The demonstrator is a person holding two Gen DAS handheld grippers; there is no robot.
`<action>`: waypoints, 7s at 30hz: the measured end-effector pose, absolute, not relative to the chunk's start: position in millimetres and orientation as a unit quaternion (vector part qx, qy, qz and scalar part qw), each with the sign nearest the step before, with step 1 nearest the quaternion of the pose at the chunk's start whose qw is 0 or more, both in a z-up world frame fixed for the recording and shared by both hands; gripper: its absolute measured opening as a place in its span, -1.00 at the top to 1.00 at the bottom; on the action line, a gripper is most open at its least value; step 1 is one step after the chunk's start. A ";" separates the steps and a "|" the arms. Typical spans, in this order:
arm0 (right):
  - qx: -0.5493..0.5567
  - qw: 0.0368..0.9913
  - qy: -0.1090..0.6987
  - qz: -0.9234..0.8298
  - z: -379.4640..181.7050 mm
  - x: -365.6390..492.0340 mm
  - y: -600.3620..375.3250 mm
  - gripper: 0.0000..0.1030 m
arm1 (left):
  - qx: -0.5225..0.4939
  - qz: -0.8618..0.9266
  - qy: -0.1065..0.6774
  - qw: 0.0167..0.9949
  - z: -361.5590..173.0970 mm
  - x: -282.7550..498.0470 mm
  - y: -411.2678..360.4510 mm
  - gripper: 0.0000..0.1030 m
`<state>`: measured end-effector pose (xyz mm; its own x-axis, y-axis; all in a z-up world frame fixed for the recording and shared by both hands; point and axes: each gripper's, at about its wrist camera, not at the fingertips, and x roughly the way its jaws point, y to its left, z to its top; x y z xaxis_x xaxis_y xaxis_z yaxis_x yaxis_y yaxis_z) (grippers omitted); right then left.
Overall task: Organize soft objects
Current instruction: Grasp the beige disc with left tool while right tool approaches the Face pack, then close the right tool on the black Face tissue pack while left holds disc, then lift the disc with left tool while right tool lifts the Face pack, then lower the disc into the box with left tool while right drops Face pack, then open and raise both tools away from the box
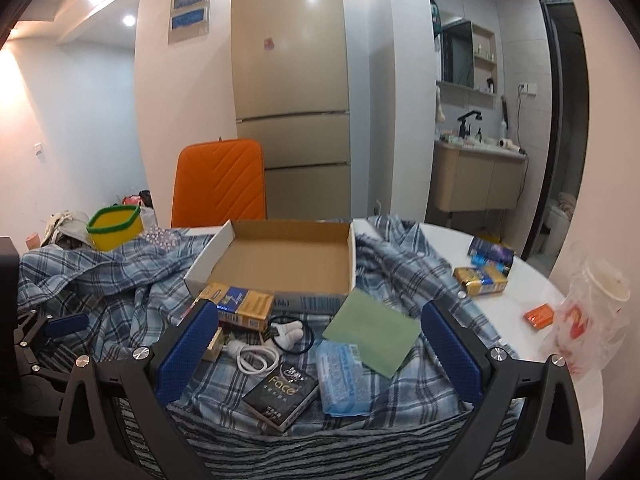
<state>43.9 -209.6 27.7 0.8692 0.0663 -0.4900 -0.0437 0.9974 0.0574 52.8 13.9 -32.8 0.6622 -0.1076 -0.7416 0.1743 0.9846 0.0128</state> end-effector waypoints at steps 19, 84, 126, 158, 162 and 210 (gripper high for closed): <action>0.020 0.948 0.313 0.055 -6.0 65.6 -198.8 -0.97 | -0.054 -0.107 0.490 0.864 -69.6 82.2 35.2 -0.56; 0.041 0.862 0.504 0.032 -74.1 116.7 -177.5 -0.07 | -0.011 -0.077 0.392 0.917 -23.9 41.4 31.5 -0.47; -0.017 0.977 0.189 0.098 73.3 69.7 -213.9 0.04 | 0.015 -0.072 0.182 0.981 81.6 51.0 -13.0 -0.47; 0.016 0.983 0.165 0.079 116.6 172.8 -225.3 0.04 | -0.006 -0.061 0.190 0.980 104.8 159.1 -24.2 -0.48; 0.014 0.974 0.206 0.095 91.1 195.3 -219.0 0.04 | -0.008 -0.058 0.228 0.972 88.3 177.0 -25.5 -0.48; -0.012 0.940 0.330 0.082 -2.4 248.5 -209.8 -0.29 | 0.003 -0.044 0.332 0.942 21.2 218.7 -19.2 -0.84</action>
<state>248.5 -209.8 -2.4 0.7688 0.1463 -0.6226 -0.1619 0.9863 0.0318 218.7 -19.2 21.2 0.7759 -0.0811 -0.6257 0.0845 0.9961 -0.0242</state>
